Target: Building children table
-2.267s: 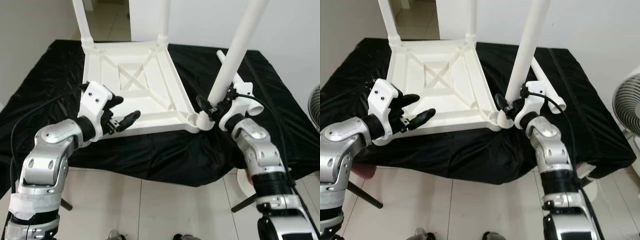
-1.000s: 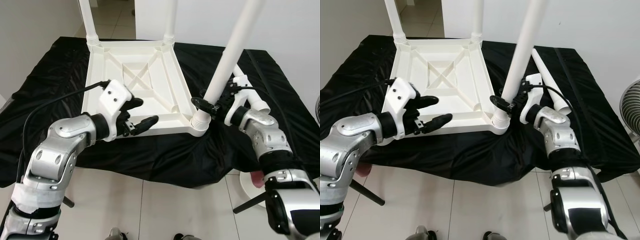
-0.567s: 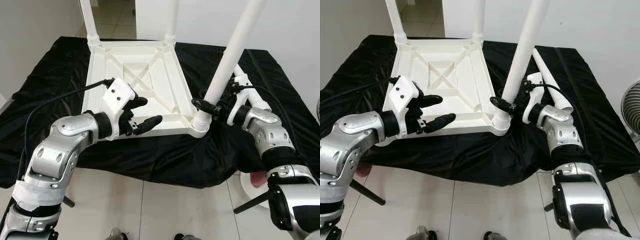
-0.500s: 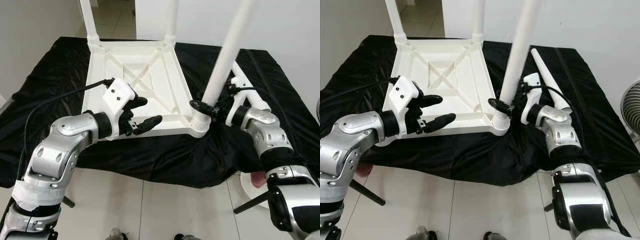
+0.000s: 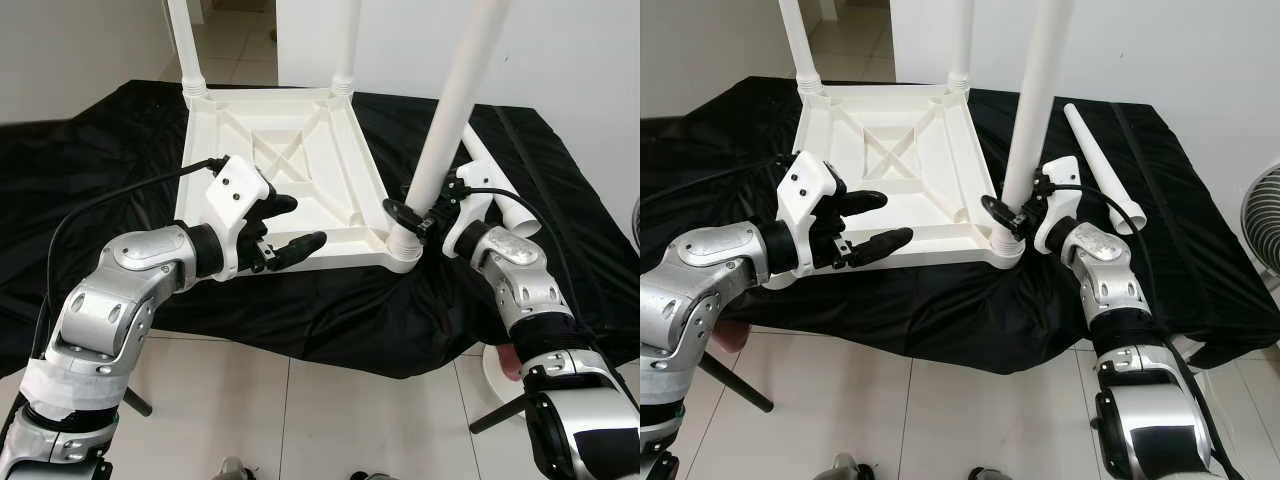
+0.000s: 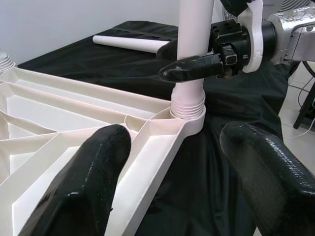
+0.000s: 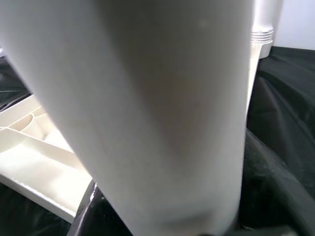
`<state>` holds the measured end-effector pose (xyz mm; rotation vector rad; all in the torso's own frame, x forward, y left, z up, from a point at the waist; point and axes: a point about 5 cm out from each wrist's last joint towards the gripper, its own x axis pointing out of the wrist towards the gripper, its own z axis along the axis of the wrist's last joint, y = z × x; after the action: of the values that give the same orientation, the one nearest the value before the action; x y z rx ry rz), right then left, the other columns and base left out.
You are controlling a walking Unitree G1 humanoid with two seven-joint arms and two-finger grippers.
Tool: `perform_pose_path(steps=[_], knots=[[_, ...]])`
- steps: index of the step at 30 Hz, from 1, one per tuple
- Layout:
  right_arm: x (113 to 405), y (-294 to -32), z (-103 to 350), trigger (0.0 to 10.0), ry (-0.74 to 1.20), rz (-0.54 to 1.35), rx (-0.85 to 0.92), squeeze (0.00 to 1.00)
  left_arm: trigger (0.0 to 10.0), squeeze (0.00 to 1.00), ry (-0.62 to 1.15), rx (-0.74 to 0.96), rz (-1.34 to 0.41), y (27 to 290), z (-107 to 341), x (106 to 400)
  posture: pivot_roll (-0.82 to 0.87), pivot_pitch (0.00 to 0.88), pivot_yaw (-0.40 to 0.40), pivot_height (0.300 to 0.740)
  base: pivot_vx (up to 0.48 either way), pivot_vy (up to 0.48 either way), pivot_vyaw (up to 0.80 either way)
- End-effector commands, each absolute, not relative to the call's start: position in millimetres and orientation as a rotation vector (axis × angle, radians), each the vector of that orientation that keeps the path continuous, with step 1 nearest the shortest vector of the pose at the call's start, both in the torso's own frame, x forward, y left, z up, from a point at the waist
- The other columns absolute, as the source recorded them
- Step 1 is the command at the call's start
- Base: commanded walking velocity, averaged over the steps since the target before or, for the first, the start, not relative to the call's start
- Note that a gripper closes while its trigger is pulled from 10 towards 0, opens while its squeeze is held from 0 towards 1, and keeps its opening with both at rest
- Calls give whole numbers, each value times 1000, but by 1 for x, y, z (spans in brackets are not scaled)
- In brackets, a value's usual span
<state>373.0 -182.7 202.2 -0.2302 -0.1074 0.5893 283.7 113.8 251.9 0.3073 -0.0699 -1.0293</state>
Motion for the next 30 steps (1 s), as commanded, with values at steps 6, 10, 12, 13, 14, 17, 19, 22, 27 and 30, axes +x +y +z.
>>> perform_pose_path(steps=[6,10,12,13,14,17,19,22,27,30], knots=[[368,-203,153,10000,114,413,-138,0,10000,0,-65,329,-1093,112,252,282,-7,135,35,740,0,0,0],[371,-202,155,10000,120,383,-82,0,10000,0,-62,329,-1091,112,251,281,-2,130,36,740,0,0,0],[371,-201,155,10000,119,382,-81,0,10000,0,-62,328,-1091,112,251,281,-2,130,36,740,0,0,0],[372,-200,157,10000,116,385,-94,0,10000,0,-61,328,-1091,112,251,281,-2,130,36,740,0,0,0],[372,-200,157,10000,116,385,-94,0,10000,0,-61,328,-1091,112,251,281,-2,130,36,740,0,0,0],[376,-201,160,10000,137,358,-137,0,10000,0,-61,327,-1089,112,251,281,-2,130,36,740,0,0,0],[378,-200,166,10000,132,361,-153,0,10000,0,-62,327,-1090,112,251,281,-2,128,34,740,0,0,0],[379,-200,168,10000,132,348,-154,0,10000,0,-62,326,-1089,112,251,281,0,129,30,740,0,0,0],[377,-200,164,10000,118,273,-187,0,10000,0,-61,324,-1086,113,251,281,0,133,29,740,0,0,0],[375,-199,160,10000,114,244,-151,0,10000,0,-61,323,-1086,114,251,281,0,135,30,740,0,0,0]])
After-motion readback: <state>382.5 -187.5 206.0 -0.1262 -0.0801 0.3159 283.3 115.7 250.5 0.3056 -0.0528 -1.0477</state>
